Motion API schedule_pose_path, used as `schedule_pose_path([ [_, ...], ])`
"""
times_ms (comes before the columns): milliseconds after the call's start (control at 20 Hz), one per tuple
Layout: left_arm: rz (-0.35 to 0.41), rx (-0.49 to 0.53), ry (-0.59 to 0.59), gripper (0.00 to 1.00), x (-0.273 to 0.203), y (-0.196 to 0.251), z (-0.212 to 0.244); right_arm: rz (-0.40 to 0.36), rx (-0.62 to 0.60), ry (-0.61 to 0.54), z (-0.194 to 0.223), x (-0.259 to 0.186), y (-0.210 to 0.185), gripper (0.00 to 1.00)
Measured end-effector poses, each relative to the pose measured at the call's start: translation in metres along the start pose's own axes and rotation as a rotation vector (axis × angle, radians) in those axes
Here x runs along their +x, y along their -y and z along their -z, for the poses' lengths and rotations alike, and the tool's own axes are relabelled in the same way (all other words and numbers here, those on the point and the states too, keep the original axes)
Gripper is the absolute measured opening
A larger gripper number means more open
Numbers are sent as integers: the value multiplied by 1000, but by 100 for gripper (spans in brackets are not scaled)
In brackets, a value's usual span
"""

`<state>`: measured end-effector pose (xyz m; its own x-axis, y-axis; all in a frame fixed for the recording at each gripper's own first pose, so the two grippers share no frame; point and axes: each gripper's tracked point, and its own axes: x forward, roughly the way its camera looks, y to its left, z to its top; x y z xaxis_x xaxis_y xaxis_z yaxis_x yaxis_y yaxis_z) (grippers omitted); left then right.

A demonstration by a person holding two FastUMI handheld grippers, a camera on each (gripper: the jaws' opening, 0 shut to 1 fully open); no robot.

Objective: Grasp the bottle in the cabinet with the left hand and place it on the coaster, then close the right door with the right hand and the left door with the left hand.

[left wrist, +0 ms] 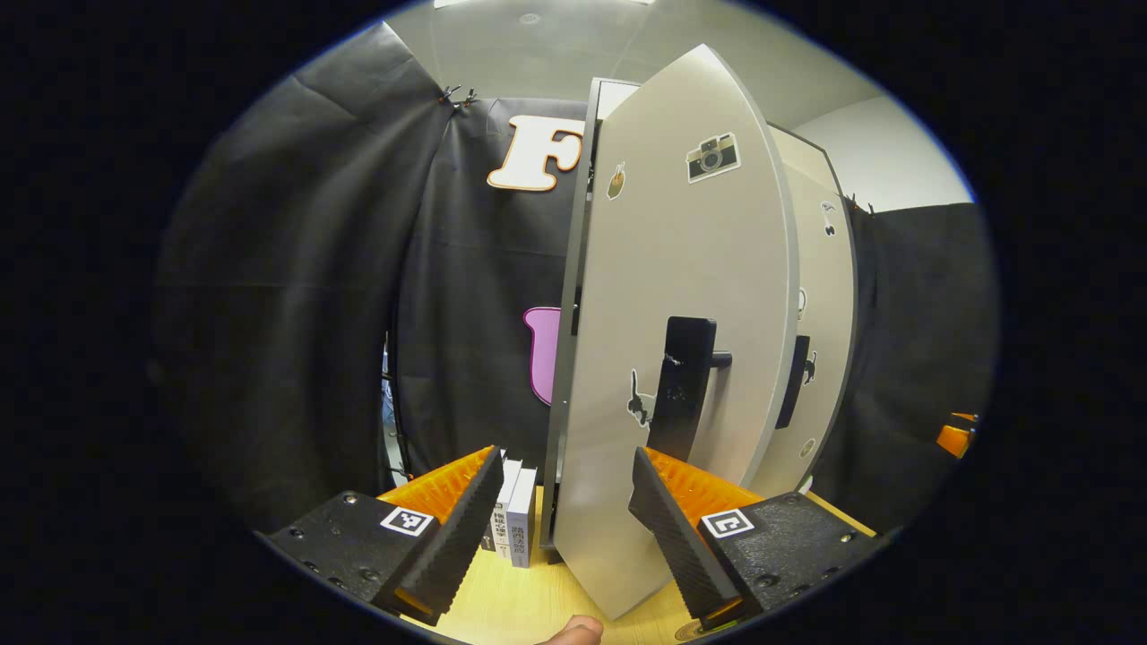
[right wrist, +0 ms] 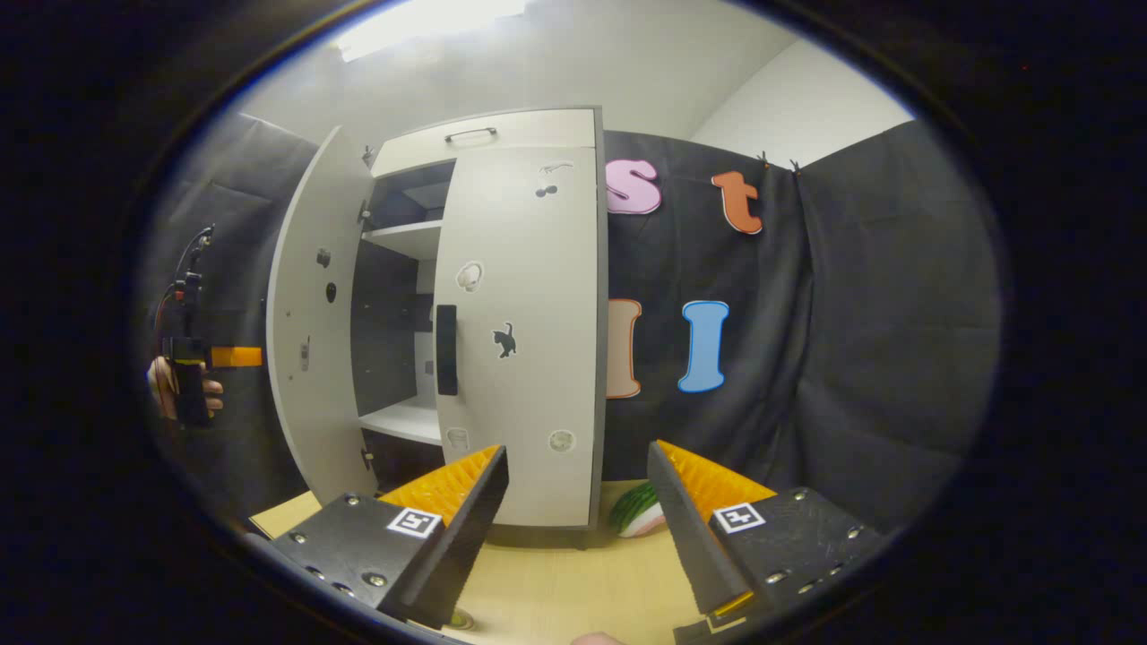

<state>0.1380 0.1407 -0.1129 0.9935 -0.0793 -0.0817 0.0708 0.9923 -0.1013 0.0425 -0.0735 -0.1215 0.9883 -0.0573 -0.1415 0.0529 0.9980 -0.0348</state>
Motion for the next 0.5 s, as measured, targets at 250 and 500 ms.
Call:
schedule_pose_path([
  [250, 13, 29, -8, 93, 5, 11, 0, 12, 5, -6, 4, 2, 3, 92],
  [500, -7, 39, 4, 93, 10, 17, -1, 19, 3, -11, 7, -6, 12, 92],
])
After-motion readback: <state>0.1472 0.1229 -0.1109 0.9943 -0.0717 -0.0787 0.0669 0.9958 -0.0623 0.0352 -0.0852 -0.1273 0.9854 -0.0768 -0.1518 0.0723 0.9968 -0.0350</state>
